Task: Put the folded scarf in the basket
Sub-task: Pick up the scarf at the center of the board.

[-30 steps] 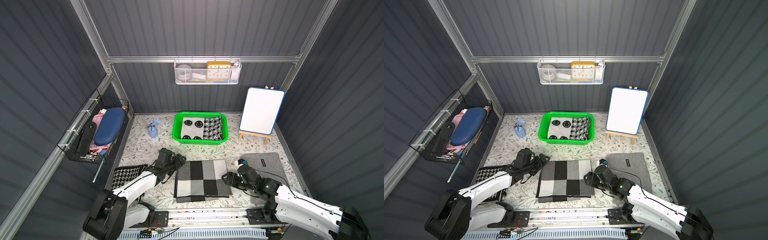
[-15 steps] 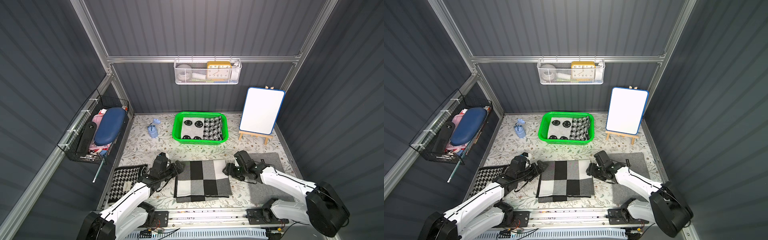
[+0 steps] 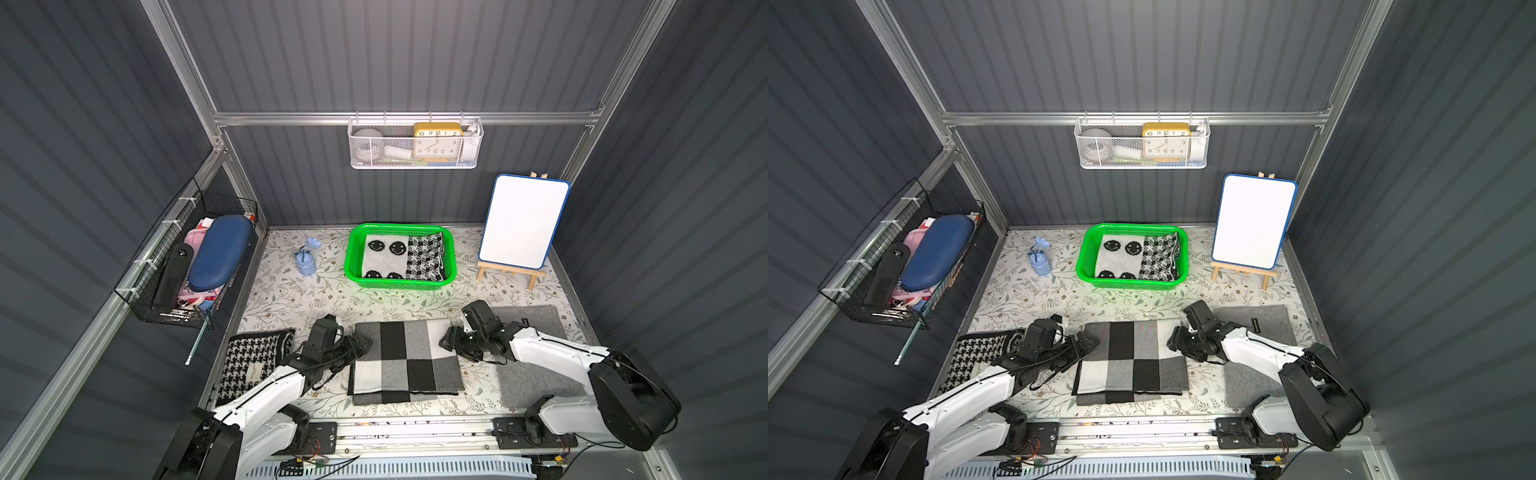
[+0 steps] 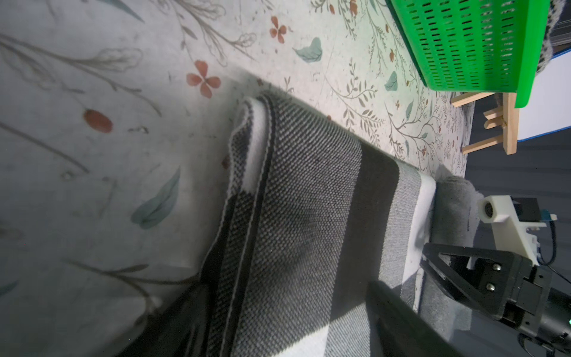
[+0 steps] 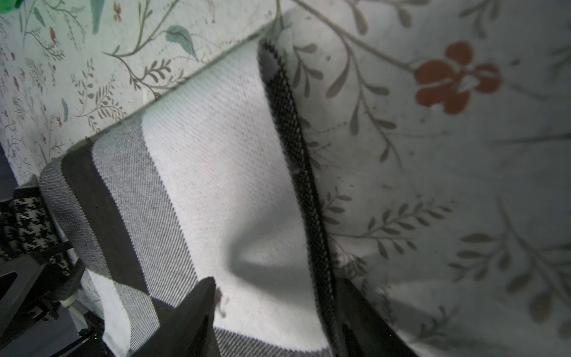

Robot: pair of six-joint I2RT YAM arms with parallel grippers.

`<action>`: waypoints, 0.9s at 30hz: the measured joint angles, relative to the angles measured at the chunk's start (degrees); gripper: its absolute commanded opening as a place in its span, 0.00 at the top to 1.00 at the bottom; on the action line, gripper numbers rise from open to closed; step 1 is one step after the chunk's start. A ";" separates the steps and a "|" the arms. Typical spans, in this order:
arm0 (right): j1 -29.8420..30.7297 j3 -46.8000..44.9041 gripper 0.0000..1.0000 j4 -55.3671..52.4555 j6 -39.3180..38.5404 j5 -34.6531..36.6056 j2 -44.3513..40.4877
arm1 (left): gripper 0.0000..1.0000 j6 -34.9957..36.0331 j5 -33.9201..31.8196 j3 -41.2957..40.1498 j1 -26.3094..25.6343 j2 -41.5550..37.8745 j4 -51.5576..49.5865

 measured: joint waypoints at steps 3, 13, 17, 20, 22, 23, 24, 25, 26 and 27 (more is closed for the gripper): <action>-0.02 -0.02 0.36 1.73 0.79 -1.20 0.76 | 0.19 -0.35 0.04 -0.70 -0.02 -0.20 1.31; 0.20 -0.07 0.40 6.88 2.29 -4.83 3.50 | 0.33 -1.44 0.13 -1.40 -0.68 2.29 5.46; 0.55 -0.35 0.48 7.76 2.64 -5.03 3.78 | 0.36 -1.70 0.81 -1.38 -0.79 4.79 8.24; 0.68 -0.87 0.58 8.22 2.80 -5.01 3.78 | 0.52 -1.77 1.09 -1.29 -1.03 5.95 9.44; 0.72 -1.14 0.72 8.31 2.91 -5.05 3.80 | 0.67 -2.12 1.07 -1.29 -1.09 6.12 9.33; 0.74 -1.25 0.81 8.17 3.21 -4.96 3.80 | 0.73 -2.10 0.96 -1.31 -1.09 6.08 8.79; 0.79 -1.40 0.87 8.17 3.34 -4.96 3.80 | 0.78 -2.14 0.94 -1.36 -1.09 5.99 8.44; 0.83 -1.68 0.95 7.96 3.32 -4.94 3.85 | 0.88 -2.43 0.74 -1.36 -1.09 5.77 7.87; 0.87 -1.81 1.00 7.93 3.34 -5.01 3.76 | 0.96 -2.71 0.70 -1.36 -1.09 5.33 7.56; 0.92 -1.84 1.00 7.85 3.39 -5.07 3.50 | 1.00 -2.78 0.66 -1.36 -1.09 4.68 7.28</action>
